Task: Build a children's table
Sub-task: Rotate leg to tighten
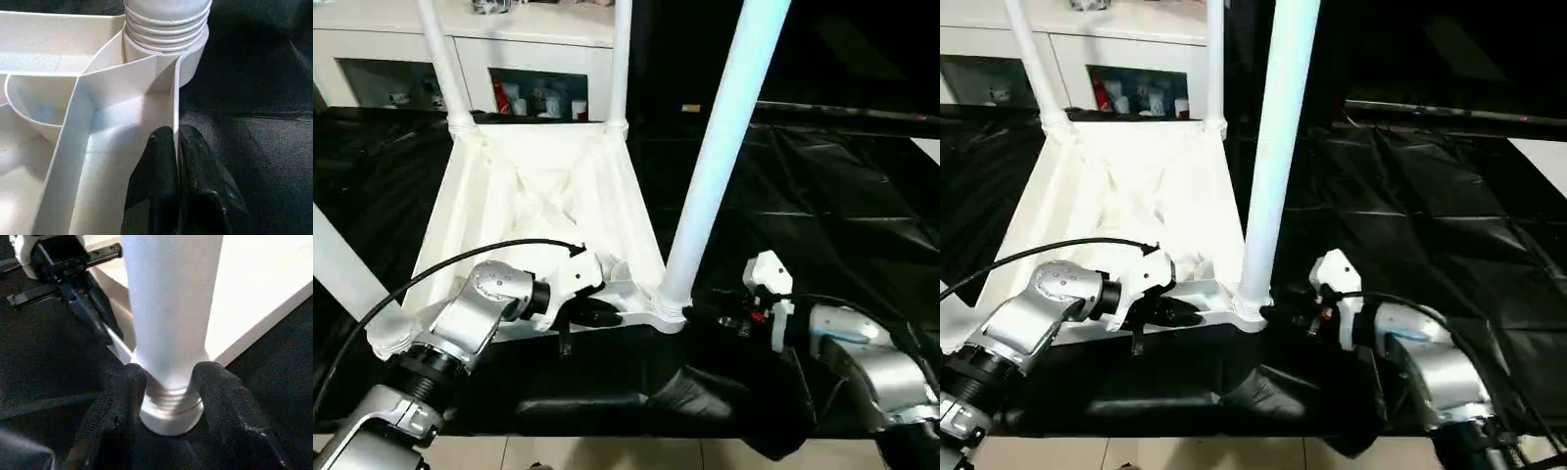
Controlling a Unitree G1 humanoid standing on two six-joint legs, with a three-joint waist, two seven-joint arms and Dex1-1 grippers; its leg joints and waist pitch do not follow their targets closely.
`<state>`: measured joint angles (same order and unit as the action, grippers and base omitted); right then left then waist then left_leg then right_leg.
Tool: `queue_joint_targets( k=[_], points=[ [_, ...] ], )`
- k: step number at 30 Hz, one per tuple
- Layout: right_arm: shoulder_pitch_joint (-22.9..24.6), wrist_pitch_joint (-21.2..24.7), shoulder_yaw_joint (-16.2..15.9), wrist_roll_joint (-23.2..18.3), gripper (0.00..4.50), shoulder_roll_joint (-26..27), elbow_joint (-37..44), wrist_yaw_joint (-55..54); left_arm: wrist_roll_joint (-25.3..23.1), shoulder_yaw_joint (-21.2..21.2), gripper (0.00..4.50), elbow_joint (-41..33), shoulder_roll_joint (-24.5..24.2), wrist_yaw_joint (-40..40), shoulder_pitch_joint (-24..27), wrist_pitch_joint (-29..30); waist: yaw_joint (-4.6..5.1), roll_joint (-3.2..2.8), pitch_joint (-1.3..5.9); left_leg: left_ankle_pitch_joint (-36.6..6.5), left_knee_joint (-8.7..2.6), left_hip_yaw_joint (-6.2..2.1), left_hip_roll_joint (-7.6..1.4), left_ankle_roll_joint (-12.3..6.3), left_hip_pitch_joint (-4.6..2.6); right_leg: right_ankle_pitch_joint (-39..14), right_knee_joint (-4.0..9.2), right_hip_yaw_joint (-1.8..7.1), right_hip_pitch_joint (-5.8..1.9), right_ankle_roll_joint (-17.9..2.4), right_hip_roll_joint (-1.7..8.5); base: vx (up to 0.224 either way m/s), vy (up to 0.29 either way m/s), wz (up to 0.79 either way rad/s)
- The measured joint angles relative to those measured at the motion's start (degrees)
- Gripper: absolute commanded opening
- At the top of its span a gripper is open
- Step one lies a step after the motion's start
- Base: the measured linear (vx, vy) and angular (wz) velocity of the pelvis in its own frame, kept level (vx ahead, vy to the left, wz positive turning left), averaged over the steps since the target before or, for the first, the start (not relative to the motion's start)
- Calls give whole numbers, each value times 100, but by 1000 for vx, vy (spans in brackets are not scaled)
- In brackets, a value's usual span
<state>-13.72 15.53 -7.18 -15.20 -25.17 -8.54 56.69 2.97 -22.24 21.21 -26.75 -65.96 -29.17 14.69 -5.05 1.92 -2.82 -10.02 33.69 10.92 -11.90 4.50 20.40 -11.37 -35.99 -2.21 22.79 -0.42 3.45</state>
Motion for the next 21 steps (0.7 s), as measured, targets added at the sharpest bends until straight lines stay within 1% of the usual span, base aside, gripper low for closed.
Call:
queue_joint_targets(
  k=[1, 6, 8, 9, 12, 14, 17, 21],
  points=[
    [-26, 0, -1, -1, 224, 1, -31, 9, -4, 0, 0, 0, 3, 0, 0, -5, -4, 1, 1, 0, 0, 0, 0, 0, 0, 0, 1, 0, -1, 0, 0, 0, 0, 0],
    [-38, -3, -5, -6, 278, 32, -86, 56, -1, -3, 0, -7, 9, -25, -11, -15, -9, 1, 1, 0, -2, 0, 0, 0, 5, -1, 5, 1, 0, 1, 0, 0, 0, 0],
    [-40, -17, -10, -4, 278, 32, -113, 89, -1, -4, 0, -5, 17, -25, -12, -17, -9, 1, 1, 0, -2, 0, 0, 0, 5, -1, 5, 1, 0, 1, 0, 0, 0, 0],
    [-48, -70, -25, 21, 294, 31, -132, 91, -2, -4, 0, -1, 17, -24, -13, -20, -10, 1, 1, 0, -2, 0, 0, 0, 5, -1, 6, 0, 0, 1, 0, 0, 0, 0],
    [-183, -313, -170, 223, 294, 42, -339, 15, -16, -3, 0, 34, 15, -24, -30, -27, -5, 0, 2, 0, -1, 0, 1, 0, 3, -1, 5, 1, -1, 1, 0, 0, 0, 0],
    [-242, -467, -220, 280, 294, 132, -474, -18, -33, 2, 0, 48, 6, -23, -30, -40, 1, 0, 2, 0, -2, 0, 0, 0, -1, 0, 5, 0, -3, 0, 0, 0, 0, 0],
    [-390, -568, -231, 362, 294, 271, -705, -32, -59, 21, 0, 85, -7, -5, -29, -43, 32, 0, 2, 0, -2, -1, 0, 0, -12, 4, 4, -1, -4, -4, 0, 0, 0, 0],
    [-425, -613, -236, 375, 294, 334, -789, -59, -68, 56, 0, 114, -15, -2, -29, -48, 48, 0, 2, 0, -2, -5, 1, 0, -22, 5, 4, -3, -4, -5, 0, 0, 0, 0]
  ],
)
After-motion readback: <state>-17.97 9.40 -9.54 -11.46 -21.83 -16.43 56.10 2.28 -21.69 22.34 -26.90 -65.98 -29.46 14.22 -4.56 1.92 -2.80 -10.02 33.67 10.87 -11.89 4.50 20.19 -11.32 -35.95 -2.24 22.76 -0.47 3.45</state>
